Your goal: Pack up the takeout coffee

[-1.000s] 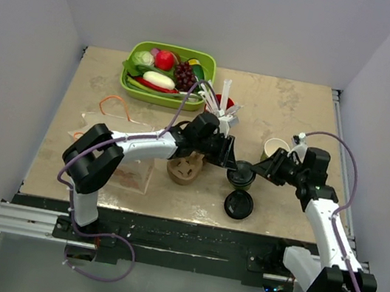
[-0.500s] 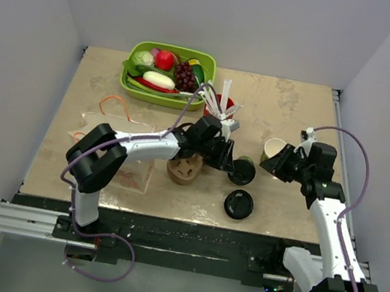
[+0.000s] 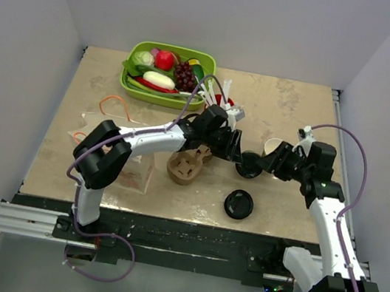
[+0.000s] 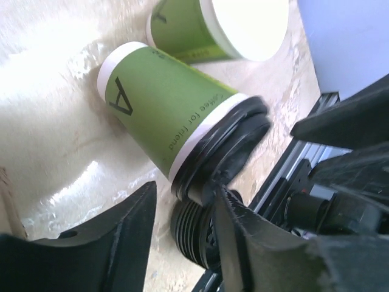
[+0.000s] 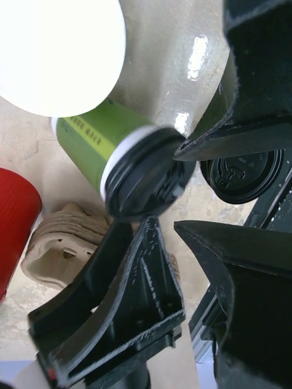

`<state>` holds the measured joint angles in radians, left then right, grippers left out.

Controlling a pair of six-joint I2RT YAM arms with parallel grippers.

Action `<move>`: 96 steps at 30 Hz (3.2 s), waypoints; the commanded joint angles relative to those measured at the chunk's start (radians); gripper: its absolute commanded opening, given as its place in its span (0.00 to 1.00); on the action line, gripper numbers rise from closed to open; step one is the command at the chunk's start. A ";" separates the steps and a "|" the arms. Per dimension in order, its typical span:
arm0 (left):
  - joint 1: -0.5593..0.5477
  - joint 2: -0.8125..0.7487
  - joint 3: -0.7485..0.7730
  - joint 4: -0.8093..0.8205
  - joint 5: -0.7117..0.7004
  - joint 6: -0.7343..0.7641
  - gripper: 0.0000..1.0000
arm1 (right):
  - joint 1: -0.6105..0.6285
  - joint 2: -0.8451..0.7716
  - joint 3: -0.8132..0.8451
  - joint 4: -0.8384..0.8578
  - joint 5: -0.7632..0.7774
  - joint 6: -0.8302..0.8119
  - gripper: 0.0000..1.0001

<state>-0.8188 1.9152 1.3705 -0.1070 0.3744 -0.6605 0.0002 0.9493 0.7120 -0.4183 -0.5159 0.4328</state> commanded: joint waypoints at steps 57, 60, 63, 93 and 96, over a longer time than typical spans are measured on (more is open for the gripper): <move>0.018 -0.548 -0.358 -0.065 -0.204 0.174 1.00 | 0.564 0.149 -0.020 -0.100 0.936 0.555 0.57; 0.018 -0.555 -0.360 -0.071 -0.209 0.176 1.00 | 0.566 0.163 -0.002 -0.100 0.984 0.578 0.51; 0.018 -0.561 -0.363 -0.072 -0.218 0.174 1.00 | 0.566 0.160 0.004 -0.112 1.011 0.590 0.40; 0.024 -0.622 -0.346 -0.180 -0.266 0.200 1.00 | 0.601 0.495 0.619 -0.778 1.153 0.084 0.26; 0.024 -0.653 -0.338 -0.200 -0.270 0.216 1.00 | 0.636 0.557 0.656 -0.752 1.133 -0.015 0.25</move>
<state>-0.8005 1.3220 1.0008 -0.2874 0.1211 -0.4805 0.5983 1.4593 1.2907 -1.1618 0.5735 0.5713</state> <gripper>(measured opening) 0.994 0.312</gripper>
